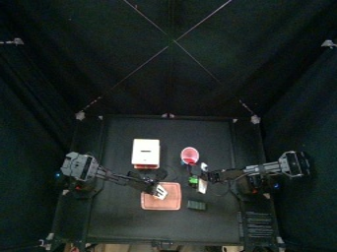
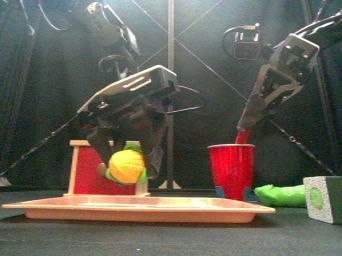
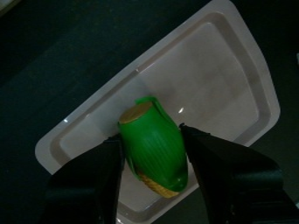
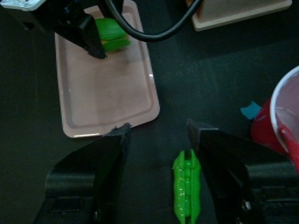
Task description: Place corn left of plate
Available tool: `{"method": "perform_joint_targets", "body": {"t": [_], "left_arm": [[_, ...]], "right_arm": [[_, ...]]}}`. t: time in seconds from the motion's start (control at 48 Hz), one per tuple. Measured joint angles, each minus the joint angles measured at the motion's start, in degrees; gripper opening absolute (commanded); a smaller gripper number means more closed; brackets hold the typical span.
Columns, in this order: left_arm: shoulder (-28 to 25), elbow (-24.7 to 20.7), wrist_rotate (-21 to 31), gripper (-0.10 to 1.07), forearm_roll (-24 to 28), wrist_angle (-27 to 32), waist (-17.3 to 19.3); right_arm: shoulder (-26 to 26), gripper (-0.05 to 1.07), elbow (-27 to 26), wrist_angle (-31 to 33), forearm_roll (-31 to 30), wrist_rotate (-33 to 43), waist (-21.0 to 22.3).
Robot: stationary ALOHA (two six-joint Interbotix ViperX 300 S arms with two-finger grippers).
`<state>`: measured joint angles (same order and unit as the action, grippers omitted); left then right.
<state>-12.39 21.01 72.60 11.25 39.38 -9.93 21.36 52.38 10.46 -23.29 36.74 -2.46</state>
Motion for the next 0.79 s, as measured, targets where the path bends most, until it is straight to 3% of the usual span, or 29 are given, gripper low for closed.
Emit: {"method": "perform_joint_targets", "body": {"t": [0.333,0.5,0.792], "left_arm": [[1.5,0.8,0.2,0.81,0.2,4.0,-0.2],[4.7,3.9,0.5,0.81,0.1,4.9,-0.7],[11.4,13.4,3.2,0.81,-3.2,4.9,-3.0]], "right_arm": [[0.0,0.88,0.0,0.0,0.0,-0.1,-0.1],[0.0,0.88,0.0,0.0,0.0,-0.1,0.0],[0.0,0.88,0.0,0.0,0.1,0.0,-0.1]]}}
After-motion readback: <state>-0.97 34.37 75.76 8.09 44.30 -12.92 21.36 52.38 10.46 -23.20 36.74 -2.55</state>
